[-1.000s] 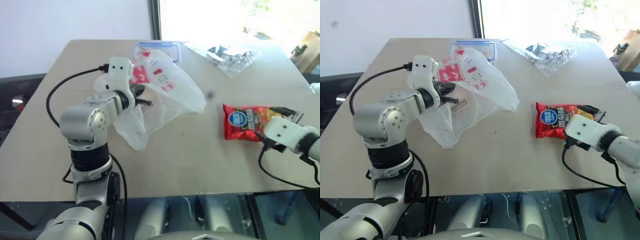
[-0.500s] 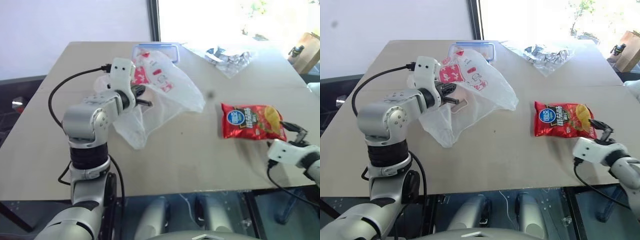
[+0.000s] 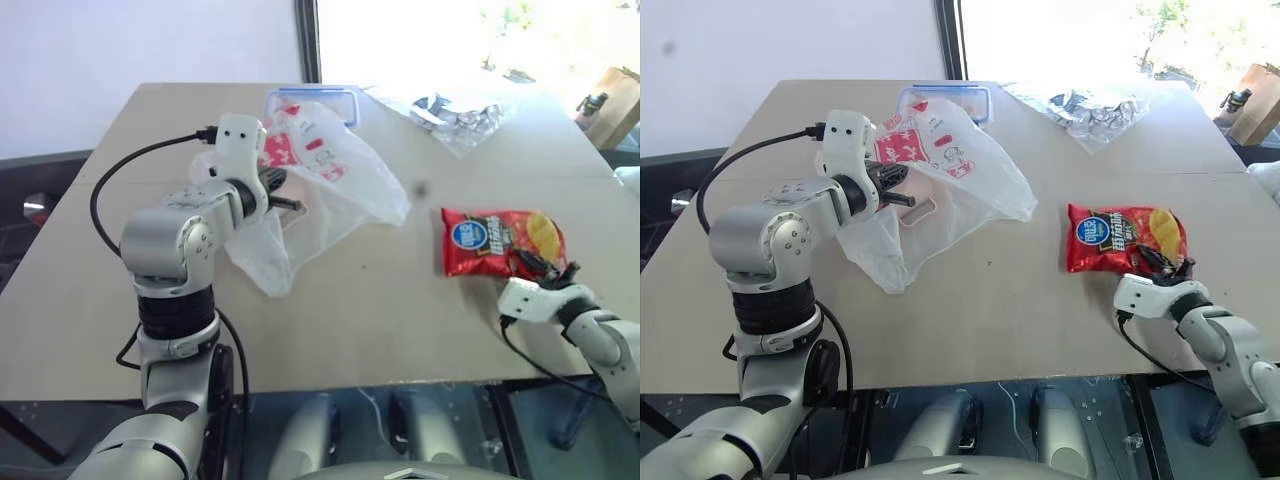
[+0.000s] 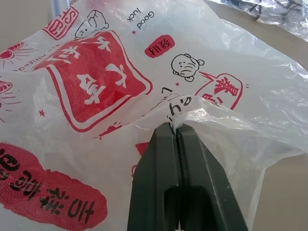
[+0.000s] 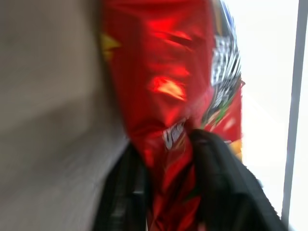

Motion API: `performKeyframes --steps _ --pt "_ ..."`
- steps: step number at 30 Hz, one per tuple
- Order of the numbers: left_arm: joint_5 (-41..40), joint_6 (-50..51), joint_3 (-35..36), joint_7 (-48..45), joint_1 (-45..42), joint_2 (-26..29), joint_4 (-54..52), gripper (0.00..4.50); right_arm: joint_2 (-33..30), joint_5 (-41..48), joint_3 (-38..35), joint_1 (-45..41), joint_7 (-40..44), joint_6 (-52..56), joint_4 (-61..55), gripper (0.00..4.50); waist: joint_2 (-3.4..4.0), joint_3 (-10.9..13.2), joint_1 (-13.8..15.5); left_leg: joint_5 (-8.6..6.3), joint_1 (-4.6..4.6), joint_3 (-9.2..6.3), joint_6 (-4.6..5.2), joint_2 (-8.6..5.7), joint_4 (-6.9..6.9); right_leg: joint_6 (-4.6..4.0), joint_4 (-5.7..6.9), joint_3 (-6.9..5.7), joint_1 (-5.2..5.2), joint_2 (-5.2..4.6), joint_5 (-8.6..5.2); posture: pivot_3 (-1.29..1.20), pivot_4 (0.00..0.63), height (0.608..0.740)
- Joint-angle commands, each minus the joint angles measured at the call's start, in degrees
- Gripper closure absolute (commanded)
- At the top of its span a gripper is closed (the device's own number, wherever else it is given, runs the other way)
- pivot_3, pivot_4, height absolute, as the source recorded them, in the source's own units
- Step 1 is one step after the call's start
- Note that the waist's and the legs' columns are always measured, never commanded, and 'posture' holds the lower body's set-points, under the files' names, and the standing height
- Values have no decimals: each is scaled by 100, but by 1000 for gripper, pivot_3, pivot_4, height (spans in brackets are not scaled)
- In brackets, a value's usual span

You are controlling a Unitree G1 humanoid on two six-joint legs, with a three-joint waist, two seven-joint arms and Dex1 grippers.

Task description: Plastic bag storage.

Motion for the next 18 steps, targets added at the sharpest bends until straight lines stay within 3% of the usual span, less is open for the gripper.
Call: performKeyframes --steps 1,5,10,18 --pt "-142 212 246 42 -309 -99 -147 4500 -7 318 -243 -48 32 -162 -687 4461 1 1 3 0 0 -1 0 0 0 2 0 -1 0 0 -1 0 150 740" --pt "-213 651 356 93 -613 -239 31 4500 28 1420 -503 126 811 45 -2089 4461 4 2 9 0 -3 -6 0 0 0 9 0 -2 -1 1 -5 0 150 740" --pt "-277 775 457 77 -952 -340 295 4500 74 2155 -366 134 1602 688 -3387 4461 2 2 14 -1 -4 -12 0 0 0 19 -3 -13 2 2 -10 0 150 740" --pt "-358 631 463 -65 -1316 -307 556 4500 466 2298 550 -728 2095 1118 -3493 4461 2 3 11 0 -1 -12 0 0 1 11 0 -15 1 2 -6 0 150 740"
